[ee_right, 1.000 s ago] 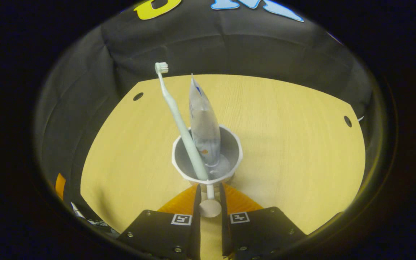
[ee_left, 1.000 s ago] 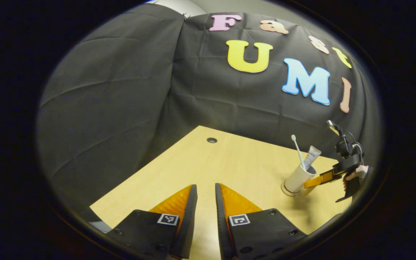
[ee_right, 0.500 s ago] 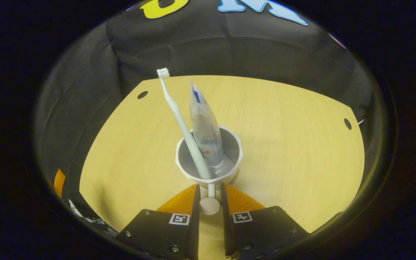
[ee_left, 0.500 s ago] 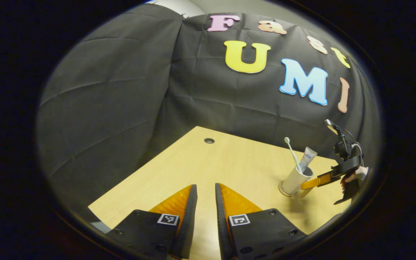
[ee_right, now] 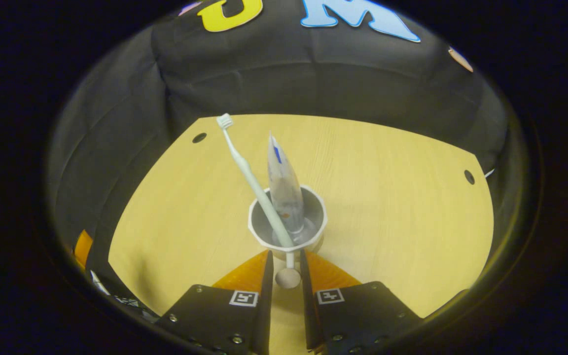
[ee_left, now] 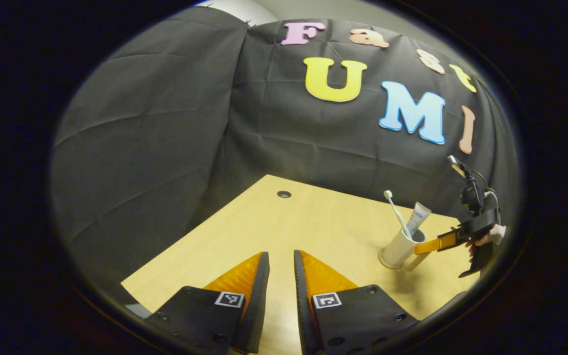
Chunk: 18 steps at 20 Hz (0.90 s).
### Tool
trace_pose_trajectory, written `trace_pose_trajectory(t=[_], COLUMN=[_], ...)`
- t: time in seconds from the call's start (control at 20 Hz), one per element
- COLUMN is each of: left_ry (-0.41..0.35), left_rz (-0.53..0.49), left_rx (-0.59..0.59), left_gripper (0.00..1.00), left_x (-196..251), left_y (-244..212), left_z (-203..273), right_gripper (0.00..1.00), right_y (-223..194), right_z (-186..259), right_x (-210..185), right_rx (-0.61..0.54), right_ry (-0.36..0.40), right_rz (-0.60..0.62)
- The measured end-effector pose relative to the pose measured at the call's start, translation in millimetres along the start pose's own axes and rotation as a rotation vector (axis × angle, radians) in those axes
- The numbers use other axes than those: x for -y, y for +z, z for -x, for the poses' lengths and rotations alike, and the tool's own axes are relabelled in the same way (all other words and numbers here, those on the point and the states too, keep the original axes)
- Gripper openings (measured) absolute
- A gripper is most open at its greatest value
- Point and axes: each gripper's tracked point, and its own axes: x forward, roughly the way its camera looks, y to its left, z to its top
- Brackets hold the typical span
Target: Put the toothbrush and toothpaste on the desktop into the cup, then pick up the cup and place it on the coaster on the desktop.
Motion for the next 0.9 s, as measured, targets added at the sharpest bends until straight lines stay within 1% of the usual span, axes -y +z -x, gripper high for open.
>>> trace_pose_trajectory(t=[0.05, 0.1, 0.15, 0.35, 0.6, 0.65, 0.9], left_ry=[-0.013, -0.028, -0.046, -0.132, -0.248, -0.267, -0.354], left_rz=[-0.005, -0.013, -0.020, -0.047, -0.096, -0.104, -0.132], left_rx=[0.005, 0.011, 0.019, 0.061, 0.131, 0.142, 0.200], left_gripper=[0.44, 0.44, 0.36, 0.36, 0.36, 0.28, 0.28], left_x=[7, 16, 25, 78, 159, 174, 247], left_y=[4, 7, 10, 35, 68, 75, 101], left_z=[-1, -3, -4, -10, -5, -3, 11], right_gripper=[0.24, 0.29, 0.29, 0.28, 0.28, 0.28, 0.28], right_y=[3, 5, 9, 24, 53, 56, 71], right_z=[5, 9, 15, 49, 115, 128, 184], right_x=[-1, -1, 0, 5, 18, 20, 42], right_rx=[0.015, 0.033, 0.057, 0.157, 0.363, 0.399, 0.554], right_ry=[0.000, -0.003, -0.007, -0.036, -0.106, -0.115, -0.172], right_rz=[0.005, 0.012, 0.023, 0.046, 0.052, 0.053, 0.012])
